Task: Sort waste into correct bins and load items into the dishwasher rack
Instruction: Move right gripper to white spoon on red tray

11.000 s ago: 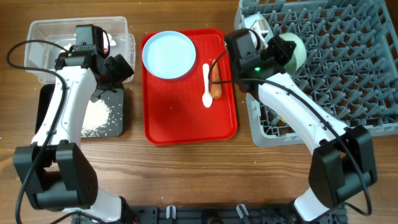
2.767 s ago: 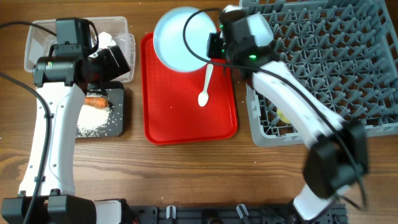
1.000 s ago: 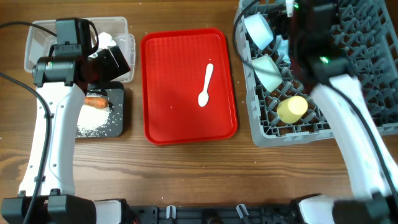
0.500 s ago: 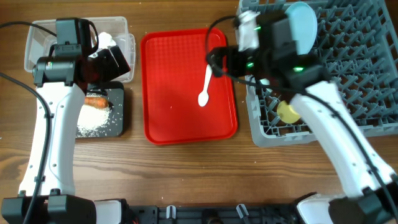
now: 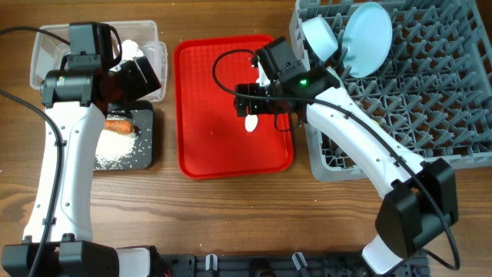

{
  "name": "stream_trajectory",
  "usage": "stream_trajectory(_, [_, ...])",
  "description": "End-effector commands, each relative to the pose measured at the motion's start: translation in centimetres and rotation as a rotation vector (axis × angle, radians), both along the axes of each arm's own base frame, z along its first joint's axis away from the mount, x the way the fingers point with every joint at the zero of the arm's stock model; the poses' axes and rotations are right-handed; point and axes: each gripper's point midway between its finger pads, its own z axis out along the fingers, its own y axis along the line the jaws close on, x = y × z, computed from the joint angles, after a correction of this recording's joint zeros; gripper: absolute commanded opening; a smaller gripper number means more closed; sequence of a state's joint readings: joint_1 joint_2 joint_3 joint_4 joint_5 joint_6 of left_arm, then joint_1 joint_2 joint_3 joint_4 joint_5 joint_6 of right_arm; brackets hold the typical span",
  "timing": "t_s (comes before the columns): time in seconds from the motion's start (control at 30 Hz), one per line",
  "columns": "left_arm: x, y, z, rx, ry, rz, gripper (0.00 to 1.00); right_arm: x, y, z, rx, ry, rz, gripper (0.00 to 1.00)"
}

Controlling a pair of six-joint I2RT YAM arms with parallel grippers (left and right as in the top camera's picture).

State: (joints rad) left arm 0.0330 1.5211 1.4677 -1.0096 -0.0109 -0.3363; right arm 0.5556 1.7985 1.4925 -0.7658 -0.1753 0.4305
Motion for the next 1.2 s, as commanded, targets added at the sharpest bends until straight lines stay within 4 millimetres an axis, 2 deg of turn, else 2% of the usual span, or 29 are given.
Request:
stream_trajectory(0.0, [0.2,0.4,0.4,0.003,-0.011,0.022,1.00,-0.4,-0.2,-2.2,-0.009,0.069,-0.064,0.90])
stream_trajectory(0.23, [0.2,0.4,0.4,0.003,-0.011,0.022,1.00,-1.2,0.0,-9.0,-0.071,0.256,-0.204,0.81])
stream_trajectory(0.4, [0.2,0.4,0.4,0.003,-0.011,0.022,1.00,-1.9,-0.5,-12.5,-0.121,0.342,-0.261,0.74])
stream_trajectory(0.5, [0.2,0.4,0.4,0.003,-0.011,0.022,1.00,-1.7,-0.4,-13.7,-0.121,0.354,-0.282,0.72])
stream_trajectory(0.83, [0.2,0.4,0.4,0.003,-0.011,0.022,1.00,-0.1,0.1,-15.5,-0.098,0.328,-0.361,0.49])
stream_trajectory(0.97, [0.2,0.4,0.4,0.003,-0.011,0.022,1.00,0.5,0.1,-15.9,-0.093,0.312,-0.383,0.36])
stream_trajectory(1.17, [0.2,0.4,0.4,0.003,-0.011,0.022,1.00,0.5,0.2,-15.9,-0.090,0.310,-0.382,0.11])
